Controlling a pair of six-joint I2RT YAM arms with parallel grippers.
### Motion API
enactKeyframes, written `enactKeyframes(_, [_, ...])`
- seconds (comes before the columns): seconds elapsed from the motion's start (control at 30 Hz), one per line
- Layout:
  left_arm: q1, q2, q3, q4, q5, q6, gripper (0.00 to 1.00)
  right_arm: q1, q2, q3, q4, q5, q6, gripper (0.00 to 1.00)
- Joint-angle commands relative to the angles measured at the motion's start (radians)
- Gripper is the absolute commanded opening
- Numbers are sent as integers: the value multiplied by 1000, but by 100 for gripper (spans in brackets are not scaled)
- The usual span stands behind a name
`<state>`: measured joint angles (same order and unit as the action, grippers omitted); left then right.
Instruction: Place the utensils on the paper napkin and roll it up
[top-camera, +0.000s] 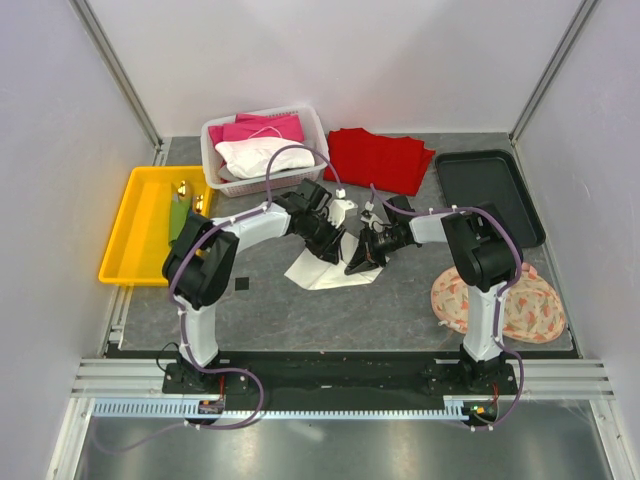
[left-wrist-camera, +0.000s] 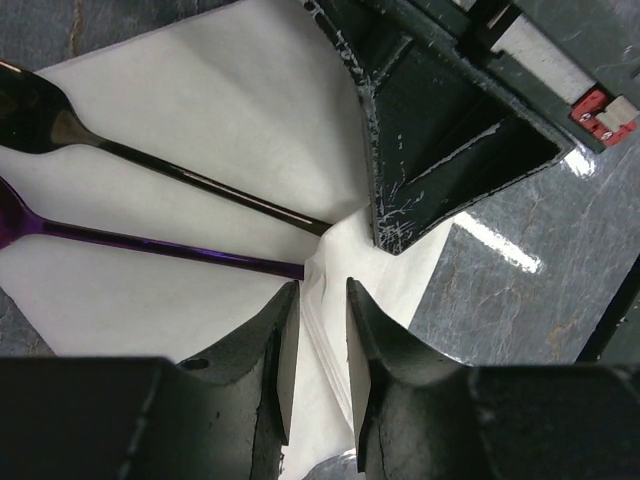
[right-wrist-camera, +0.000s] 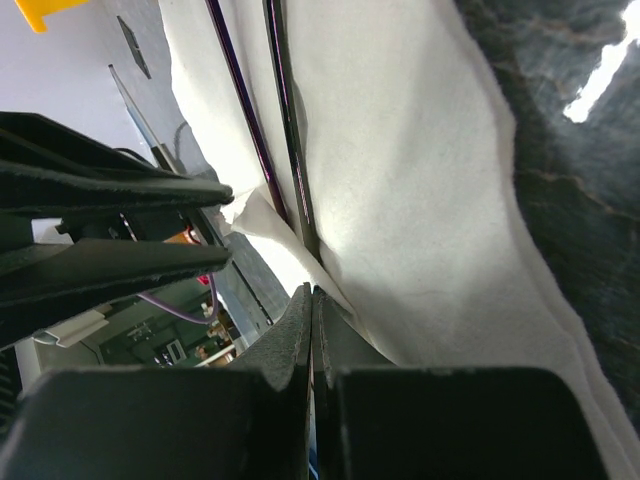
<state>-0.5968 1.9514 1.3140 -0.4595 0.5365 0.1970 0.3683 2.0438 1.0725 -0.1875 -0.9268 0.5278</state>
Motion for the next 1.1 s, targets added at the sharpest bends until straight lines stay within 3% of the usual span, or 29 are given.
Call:
enactKeyframes(0.0, [-3, -38, -5, 71, 86, -63, 32, -5, 12, 23, 2, 2, -3, 0])
enactKeyframes(0.17, [-3, -81, -19, 91, 114, -102, 25, -6, 12, 23, -12, 0, -11, 0])
enactKeyframes(0.4, [-1, -26, -9, 73, 138, -126, 7, -11, 12, 24, -15, 0, -15, 0])
enactKeyframes(0.93, [6, 63, 31, 50, 97, -131, 4, -17, 4, 32, -33, -4, -25, 1])
enactKeyframes(1.07, [9, 69, 40, 51, 99, -136, 4, -34, -16, 43, -62, -18, -49, 10])
